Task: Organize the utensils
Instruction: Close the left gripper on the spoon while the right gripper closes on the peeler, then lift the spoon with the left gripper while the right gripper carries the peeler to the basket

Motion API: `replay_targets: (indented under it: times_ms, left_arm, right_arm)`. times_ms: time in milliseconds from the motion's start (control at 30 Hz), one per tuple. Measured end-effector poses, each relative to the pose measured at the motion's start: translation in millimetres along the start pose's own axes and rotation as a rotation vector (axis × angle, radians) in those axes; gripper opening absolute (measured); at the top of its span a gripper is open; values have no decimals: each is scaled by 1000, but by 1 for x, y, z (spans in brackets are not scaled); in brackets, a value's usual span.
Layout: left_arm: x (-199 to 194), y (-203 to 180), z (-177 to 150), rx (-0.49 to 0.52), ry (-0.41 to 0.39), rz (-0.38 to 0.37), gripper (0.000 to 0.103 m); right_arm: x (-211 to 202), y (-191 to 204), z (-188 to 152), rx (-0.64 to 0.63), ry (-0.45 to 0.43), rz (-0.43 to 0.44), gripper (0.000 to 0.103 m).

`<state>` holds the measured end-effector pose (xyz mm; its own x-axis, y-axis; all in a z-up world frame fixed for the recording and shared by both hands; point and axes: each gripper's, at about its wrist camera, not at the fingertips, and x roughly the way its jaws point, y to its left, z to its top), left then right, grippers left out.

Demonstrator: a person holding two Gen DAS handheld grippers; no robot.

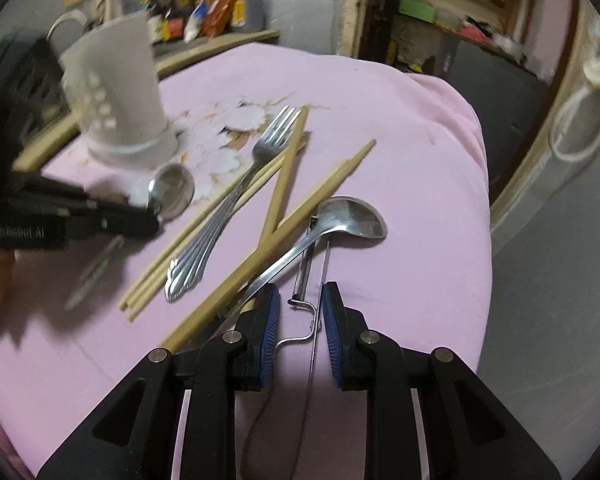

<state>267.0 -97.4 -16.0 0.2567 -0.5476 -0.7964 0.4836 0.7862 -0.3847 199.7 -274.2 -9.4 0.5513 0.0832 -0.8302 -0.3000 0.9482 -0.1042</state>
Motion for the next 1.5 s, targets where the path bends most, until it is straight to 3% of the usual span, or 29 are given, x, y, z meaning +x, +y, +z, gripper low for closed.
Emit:
replay_targets:
  times_ms: [133,367,500,600,733,833,1000,1300,1500]
  left_arm:
    - [-3,-2,-6,1,3,-6,0]
    - [-17,-11,-19,32,-16,-26,0]
    - [-26,-20,-28,59,-64,-36,0]
    - [-35,-26,-36,86,-134,-36,0]
    - [-52,-35,-40,128,-282,18,0]
    - [-72,-40,-41,132,-406,42,0]
    - [-105,-52,-41,182,-644,146,0]
    - [-166,-30,-21,188,-967,275,0]
    - [-197,24,-4,135,-1070,340,0]
  right_arm:
    - [-2,1,-4,-11,14,-3,14]
    - [-20,-2,-22,96,-8,8,13]
    - [-40,0,-44,168,-55,5,13]
    - [-63,7,-59,201,-168,-29,13]
    - [-93,22,-65,200,-372,-118,14]
    - [-108,38,-59,180,-527,-192,14]
    - [-126,56,-35,147,-722,-238,14]
    - [-145,82,28,76,-1006,-223,14]
    - [-138,103,74,71,-1174,-182,14]
